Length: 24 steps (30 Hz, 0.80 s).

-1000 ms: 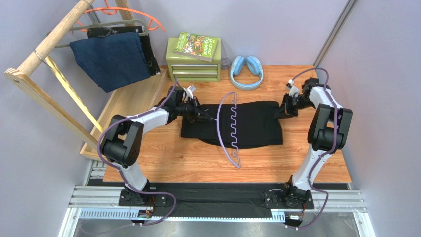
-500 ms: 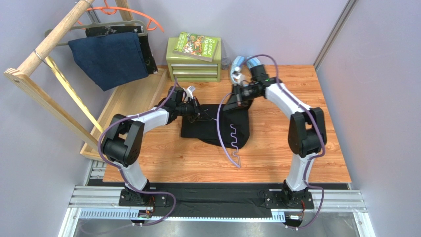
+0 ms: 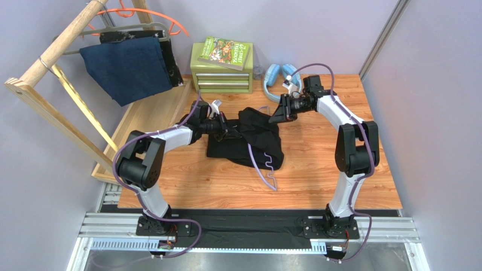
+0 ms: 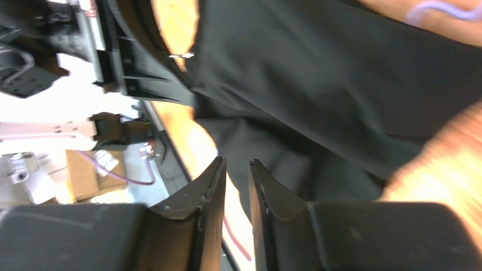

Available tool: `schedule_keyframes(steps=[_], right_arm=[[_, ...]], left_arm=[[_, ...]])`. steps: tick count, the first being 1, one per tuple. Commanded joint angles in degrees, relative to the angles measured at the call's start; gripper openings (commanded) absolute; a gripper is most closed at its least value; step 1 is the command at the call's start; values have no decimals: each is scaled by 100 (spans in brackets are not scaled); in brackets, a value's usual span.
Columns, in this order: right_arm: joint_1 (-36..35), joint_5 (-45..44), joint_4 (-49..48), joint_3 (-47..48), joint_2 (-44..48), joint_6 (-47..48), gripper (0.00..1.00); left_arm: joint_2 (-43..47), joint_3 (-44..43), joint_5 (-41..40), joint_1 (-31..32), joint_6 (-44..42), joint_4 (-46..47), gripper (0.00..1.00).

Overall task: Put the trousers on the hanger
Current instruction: Place trousers on hanger

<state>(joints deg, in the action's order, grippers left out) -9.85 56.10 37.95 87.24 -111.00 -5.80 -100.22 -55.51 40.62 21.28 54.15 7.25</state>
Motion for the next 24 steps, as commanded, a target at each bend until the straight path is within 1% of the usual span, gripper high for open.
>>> schedule_keyframes(steps=[1,4,6,9,10,14,17,18,19,21,22,24], right_arm=[[-140,-536,-103,-312,150,396,21],[-245,-740,-236,-462,-35,387,18],[-342,-679,-183,-602,-193,474,15],[-693,-758,-104,-840,-211,554,14],[-877,-802,-113,-1023,-220,771,14],[-1265,-1047,-218,-1069,-448,783,15],[-1362,-1144,-131,-833,-712,704,19],[-1371,-1180,-113,-797,-721,712,27],[-1388,-1241,-78,-762,-634,721,34],[-1380,-1189,80,-709,-424,878,42],[-1345,-1110,141,-700,-144,949,43],[-1257,-1005,273,-586,130,1133,43]], left_arm=[[152,-66,209,-27,140,488,0],[170,-83,192,-27,166,488,0],[161,-83,183,-27,184,497,0],[161,-74,174,-27,228,524,0],[152,-74,183,-27,236,532,0],[109,-83,183,-27,298,602,0],[108,-109,183,-27,307,585,0],[126,-118,174,-27,307,568,0],[135,-110,174,-27,307,576,0],[170,-144,183,-27,280,498,0],[179,-153,183,-27,237,454,0],[214,-153,192,-27,193,401,0]])
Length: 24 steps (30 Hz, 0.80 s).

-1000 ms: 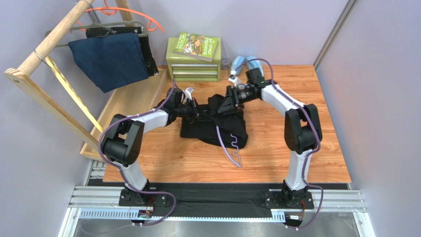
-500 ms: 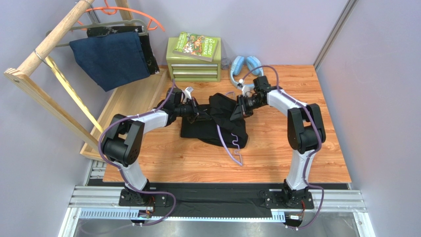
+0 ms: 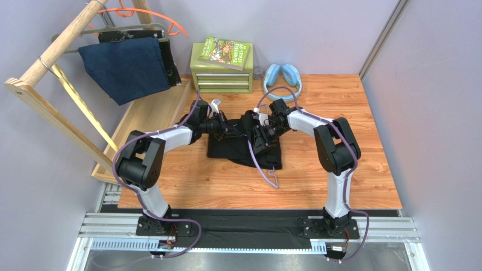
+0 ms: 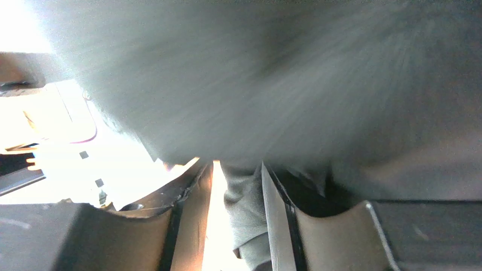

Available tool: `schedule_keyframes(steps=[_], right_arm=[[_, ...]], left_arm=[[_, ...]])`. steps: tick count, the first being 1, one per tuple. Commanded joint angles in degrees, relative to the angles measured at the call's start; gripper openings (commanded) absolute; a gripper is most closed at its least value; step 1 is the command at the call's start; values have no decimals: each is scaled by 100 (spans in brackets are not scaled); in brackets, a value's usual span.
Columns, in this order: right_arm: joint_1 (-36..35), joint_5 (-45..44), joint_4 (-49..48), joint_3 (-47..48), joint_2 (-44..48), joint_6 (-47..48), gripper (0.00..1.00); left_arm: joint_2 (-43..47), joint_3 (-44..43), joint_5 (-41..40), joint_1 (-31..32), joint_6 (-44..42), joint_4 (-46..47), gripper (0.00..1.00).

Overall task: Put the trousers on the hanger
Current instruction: Place trousers on hanger

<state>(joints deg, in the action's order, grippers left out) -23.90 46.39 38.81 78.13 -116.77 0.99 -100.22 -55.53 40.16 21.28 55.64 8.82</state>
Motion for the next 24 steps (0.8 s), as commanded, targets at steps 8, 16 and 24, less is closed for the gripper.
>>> schedule_keyframes(steps=[8,16,24], right_arm=[[588,-104,-56,1283,772,648,32],[571,-596,-891,2084,-416,-55,16],[360,-1105,-1824,1873,-891,-662,7]], left_arm=[[293,-90,299,-27,-27,208,0],[345,-151,405,-27,35,296,0],[416,-274,545,-10,0,322,0]])
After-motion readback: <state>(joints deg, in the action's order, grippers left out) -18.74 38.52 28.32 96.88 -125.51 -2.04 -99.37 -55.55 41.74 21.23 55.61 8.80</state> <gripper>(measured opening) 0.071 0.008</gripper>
